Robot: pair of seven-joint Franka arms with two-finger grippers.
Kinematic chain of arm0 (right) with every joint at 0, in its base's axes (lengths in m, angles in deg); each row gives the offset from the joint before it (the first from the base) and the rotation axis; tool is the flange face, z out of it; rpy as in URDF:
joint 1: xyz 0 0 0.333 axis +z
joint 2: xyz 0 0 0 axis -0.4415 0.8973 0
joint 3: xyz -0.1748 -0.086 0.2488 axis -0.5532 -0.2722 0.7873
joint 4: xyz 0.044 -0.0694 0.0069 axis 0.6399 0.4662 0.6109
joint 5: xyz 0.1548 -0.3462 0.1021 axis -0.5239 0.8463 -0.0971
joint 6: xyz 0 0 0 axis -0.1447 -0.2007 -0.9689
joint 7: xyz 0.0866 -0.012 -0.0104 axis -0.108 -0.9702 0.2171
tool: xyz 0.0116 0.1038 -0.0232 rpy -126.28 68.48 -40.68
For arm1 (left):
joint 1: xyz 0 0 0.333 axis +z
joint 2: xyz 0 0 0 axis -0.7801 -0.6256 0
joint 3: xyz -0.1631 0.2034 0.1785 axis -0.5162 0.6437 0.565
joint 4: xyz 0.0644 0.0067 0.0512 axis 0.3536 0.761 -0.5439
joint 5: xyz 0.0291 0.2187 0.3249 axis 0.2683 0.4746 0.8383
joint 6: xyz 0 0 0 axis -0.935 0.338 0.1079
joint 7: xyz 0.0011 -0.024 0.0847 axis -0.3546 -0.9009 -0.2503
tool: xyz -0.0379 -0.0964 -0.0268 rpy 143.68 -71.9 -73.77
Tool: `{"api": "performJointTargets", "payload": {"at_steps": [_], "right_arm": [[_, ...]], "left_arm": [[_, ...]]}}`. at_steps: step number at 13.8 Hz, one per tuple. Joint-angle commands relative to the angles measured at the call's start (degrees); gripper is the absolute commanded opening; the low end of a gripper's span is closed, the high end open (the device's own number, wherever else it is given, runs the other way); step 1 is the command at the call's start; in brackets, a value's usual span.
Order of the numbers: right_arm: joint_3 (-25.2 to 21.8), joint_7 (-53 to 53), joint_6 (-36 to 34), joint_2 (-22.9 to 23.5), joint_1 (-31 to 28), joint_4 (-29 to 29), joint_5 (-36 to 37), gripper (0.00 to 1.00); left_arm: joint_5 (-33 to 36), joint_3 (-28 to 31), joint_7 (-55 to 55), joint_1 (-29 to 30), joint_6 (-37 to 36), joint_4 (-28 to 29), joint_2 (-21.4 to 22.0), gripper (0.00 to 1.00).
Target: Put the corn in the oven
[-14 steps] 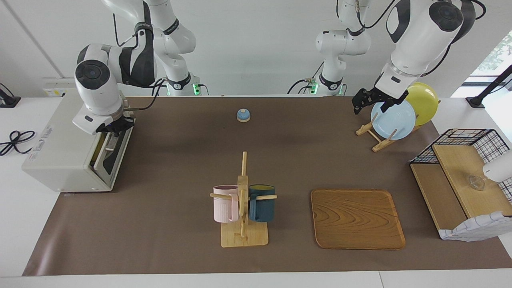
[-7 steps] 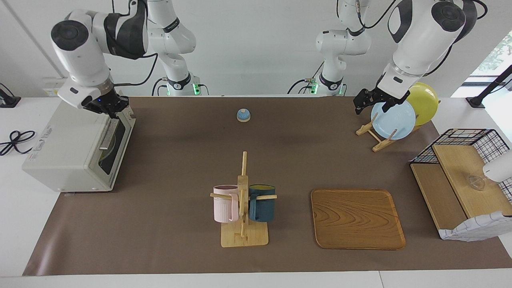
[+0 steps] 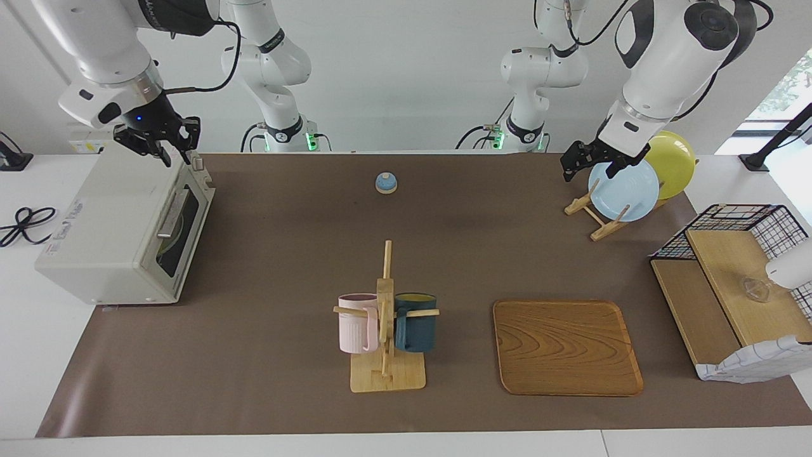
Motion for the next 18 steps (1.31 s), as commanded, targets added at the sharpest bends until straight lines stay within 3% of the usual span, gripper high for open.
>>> {"api": "performJointTargets", "payload": {"at_steps": [1, 2, 4, 9, 18], "right_arm": [[0.2, -1.5, -1.2, 1.2, 0.2, -1.7, -1.8, 0.65], [0.0, -1.5, -1.3, 1.2, -0.1, -1.7, -2.1, 0.67], [-0.2, -2.1, -1.6, 1.3, -0.2, -1.8, -2.0, 1.0], [-0.2, -7.7, -1.5, 1.4, -0.1, -3.1, -4.1, 1.0], [-0.6, -8.4, -2.9, 0.6, 0.9, -1.9, -3.9, 1.0]], "left_arm": [[-0.6, -0.2, 0.2, 0.7, -0.1, 0.4, 0.8, 1.0], [-0.6, -0.2, 0.2, 0.7, -0.1, 0.4, 0.8, 1.0], [-0.6, -0.2, 0.2, 0.7, -0.1, 0.4, 0.8, 1.0], [-0.6, -0.3, 0.2, 0.7, -0.1, 0.4, 0.8, 1.0], [-0.6, -0.2, 0.2, 0.7, -0.1, 0.4, 0.8, 1.0]]}}
